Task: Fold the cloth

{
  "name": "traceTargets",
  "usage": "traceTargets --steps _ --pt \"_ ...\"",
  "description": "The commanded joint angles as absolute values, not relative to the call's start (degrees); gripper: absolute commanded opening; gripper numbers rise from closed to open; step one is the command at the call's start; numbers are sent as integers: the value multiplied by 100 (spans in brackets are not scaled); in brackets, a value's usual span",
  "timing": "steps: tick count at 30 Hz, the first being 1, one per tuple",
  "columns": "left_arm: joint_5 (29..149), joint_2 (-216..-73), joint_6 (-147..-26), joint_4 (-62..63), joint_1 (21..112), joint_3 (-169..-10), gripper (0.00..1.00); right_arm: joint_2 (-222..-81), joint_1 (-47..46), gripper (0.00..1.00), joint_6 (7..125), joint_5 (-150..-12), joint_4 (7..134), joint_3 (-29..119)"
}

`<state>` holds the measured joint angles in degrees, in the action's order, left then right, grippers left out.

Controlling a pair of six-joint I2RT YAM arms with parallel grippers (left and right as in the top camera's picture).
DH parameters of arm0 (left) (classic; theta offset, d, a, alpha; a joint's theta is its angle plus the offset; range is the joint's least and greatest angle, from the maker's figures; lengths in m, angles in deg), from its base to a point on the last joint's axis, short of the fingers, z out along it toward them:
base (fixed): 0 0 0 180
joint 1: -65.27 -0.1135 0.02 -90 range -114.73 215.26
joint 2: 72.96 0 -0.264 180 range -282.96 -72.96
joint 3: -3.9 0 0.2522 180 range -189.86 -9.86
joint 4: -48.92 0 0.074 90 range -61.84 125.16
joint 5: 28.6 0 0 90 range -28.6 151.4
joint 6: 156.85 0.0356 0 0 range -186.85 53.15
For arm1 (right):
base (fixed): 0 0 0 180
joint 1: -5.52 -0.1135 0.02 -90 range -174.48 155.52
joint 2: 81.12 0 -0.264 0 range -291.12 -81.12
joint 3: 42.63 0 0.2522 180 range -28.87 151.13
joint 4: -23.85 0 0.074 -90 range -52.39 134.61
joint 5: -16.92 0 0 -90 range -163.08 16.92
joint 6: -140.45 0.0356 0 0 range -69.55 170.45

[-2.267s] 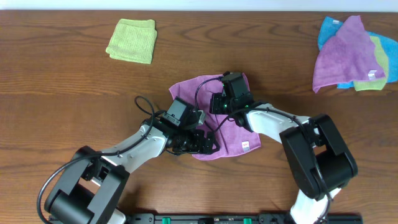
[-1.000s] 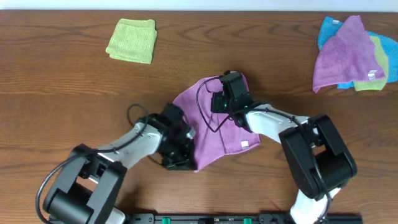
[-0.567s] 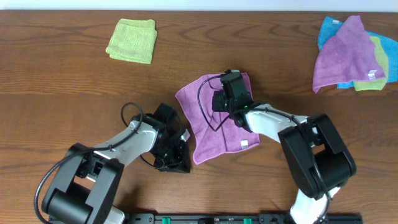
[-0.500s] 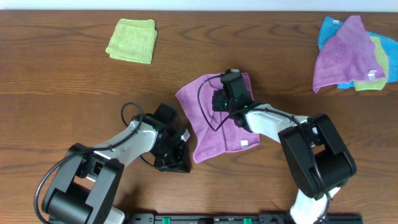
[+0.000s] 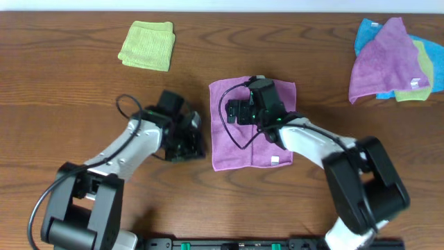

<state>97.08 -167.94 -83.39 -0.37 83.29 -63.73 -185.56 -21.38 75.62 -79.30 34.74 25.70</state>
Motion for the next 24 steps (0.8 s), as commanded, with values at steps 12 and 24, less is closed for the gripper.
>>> traceTargets --steps 12,24 --pt "9693 -16702 -8642 1003 8254 -6913 19 -16237 -2114 99 8309 -7847 7685 2546" --pt "9813 -16711 -8304 -1368 8455 -6902 20 -16200 -2125 99 9763 -7967 9668 2504"
